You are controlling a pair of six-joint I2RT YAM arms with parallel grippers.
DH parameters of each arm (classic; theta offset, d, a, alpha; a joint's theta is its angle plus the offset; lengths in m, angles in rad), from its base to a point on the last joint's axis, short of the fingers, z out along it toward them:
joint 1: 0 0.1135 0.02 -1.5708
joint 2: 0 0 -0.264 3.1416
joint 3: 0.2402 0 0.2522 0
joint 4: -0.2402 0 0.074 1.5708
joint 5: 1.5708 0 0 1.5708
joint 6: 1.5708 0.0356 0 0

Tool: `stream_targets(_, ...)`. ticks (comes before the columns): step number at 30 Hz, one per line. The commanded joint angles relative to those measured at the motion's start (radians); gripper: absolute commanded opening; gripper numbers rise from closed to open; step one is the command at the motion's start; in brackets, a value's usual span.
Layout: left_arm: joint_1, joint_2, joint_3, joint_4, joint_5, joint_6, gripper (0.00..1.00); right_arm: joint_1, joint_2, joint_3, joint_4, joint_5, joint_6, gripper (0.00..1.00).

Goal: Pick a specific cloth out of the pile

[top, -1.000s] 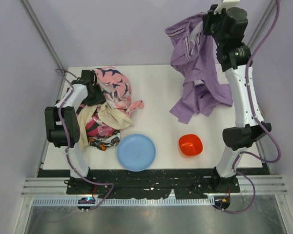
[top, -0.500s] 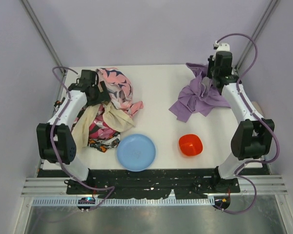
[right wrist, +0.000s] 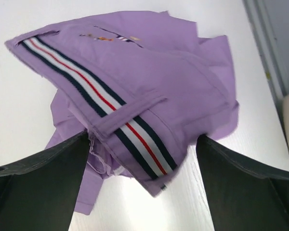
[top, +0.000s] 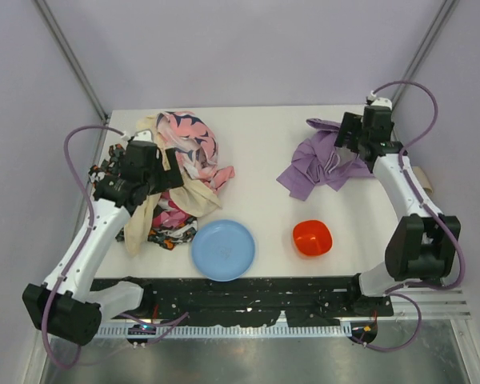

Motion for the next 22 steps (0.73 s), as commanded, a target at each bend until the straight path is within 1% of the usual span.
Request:
stream_targets(1,-0.038,-0.108,-0.123,0.017,-0.03,-0.025,1.0,-0.048,-0.22,-0.083,0.042,0.048,0.056,0.95)
stream_targets(5,-0.071,-0.23,-0.221,0.036,0.004,-0.051,1.0,-0.05,-0.361,-0.171,0.029,-0.026,0.07,0.95)
stream_targets(8,-0.081,-0.323,-0.272,0.005,0.015,-0.079,1.0,-0.05,-0.461,-0.256,0.012,-0.092,0.133,0.95)
stream_targets(12,-0.081,-0.486,-0.372,-0.019,0.041,-0.114,1.0,-0.05,-0.668,-0.414,0.024,-0.097,0.203,0.95)
stream_targets(16,-0.081,-0.627,-0.433,-0.061,0.001,-0.148,1.0,-0.048,-0.838,-0.56,0.07,-0.098,0.236,0.95)
stream_targets(18,-0.081,-0.687,-0.453,-0.07,-0.013,-0.166,1.0,-0.05,-0.903,-0.614,0.108,-0.118,0.216,0.95)
stream_targets(22,-0.081,-0.759,-0.479,-0.067,0.018,-0.177,1.0,-0.048,-0.944,-0.634,0.108,-0.097,0.213,0.95)
